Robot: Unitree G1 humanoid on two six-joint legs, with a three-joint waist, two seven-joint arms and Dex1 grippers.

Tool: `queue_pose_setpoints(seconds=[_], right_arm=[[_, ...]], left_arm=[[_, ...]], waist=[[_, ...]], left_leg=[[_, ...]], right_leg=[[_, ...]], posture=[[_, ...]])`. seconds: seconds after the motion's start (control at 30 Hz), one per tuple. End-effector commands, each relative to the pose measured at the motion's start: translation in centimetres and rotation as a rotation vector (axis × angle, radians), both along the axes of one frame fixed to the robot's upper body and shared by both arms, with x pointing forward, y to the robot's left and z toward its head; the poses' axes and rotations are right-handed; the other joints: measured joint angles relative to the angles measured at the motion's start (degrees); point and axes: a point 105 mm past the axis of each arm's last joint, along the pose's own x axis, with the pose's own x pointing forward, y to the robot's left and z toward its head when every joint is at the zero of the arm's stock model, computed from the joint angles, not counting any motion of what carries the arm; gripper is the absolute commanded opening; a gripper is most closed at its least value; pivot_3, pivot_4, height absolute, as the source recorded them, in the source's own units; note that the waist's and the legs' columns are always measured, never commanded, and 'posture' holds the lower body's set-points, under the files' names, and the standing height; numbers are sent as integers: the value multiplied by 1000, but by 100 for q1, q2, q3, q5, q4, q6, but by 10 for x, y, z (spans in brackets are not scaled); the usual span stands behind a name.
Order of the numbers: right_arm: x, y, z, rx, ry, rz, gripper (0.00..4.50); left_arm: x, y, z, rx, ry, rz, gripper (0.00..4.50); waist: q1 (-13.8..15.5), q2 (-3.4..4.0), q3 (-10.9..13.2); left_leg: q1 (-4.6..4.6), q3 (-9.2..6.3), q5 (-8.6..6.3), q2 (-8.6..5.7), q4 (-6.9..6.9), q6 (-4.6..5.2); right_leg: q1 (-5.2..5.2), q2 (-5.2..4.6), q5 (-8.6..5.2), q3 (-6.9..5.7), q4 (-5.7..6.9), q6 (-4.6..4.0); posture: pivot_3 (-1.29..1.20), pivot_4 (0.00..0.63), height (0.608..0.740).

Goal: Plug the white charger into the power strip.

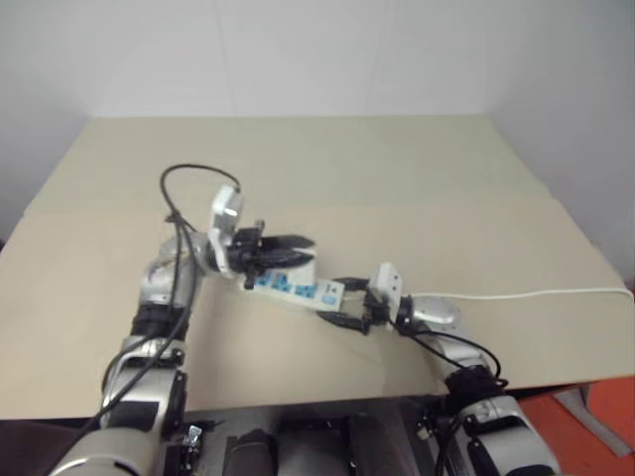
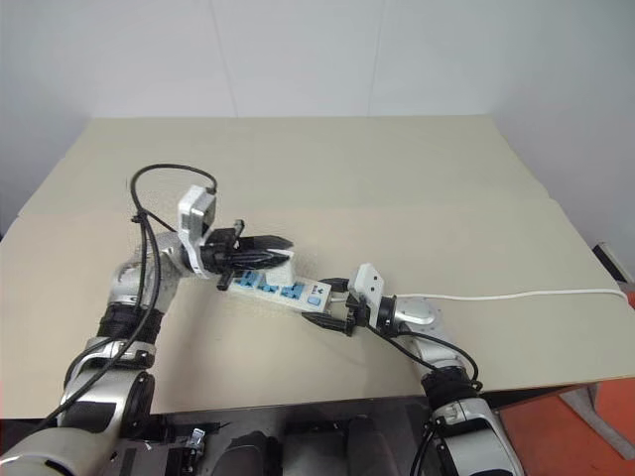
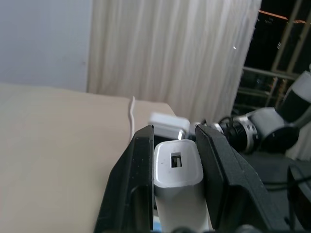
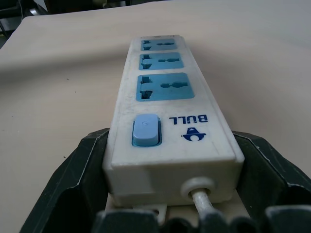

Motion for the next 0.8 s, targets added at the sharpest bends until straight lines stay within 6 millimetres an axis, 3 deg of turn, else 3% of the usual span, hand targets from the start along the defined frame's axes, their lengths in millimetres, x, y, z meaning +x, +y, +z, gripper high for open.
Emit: queue_pose_setpoints(seconds=[0.03, 0.43, 0.8], right_arm=[[-13, 12, -12, -16, 40, 46, 3436], [-17, 13, -13, -19, 45, 40, 3436], [-19, 14, -14, -20, 48, 29, 3436]], left_arm=[[2, -7, 2, 14, -74, -23, 997], [17, -17, -2, 43, -103, -28, 997], [19, -13, -14, 118, -87, -31, 997]], waist=[[5, 0, 0], [7, 0, 0], [13, -1, 0]], left_leg=[[1, 0, 0, 0, 0, 0], [-3, -1, 0, -1, -1, 1], [-4, -2, 0, -1, -1, 1]], right_leg=[[0, 0, 0, 0, 0, 0], [-1, 0, 0, -1, -5, 0], [-1, 1, -1, -1, -5, 1]], posture=[[0, 150, 740], [0, 150, 740], [0, 150, 740]])
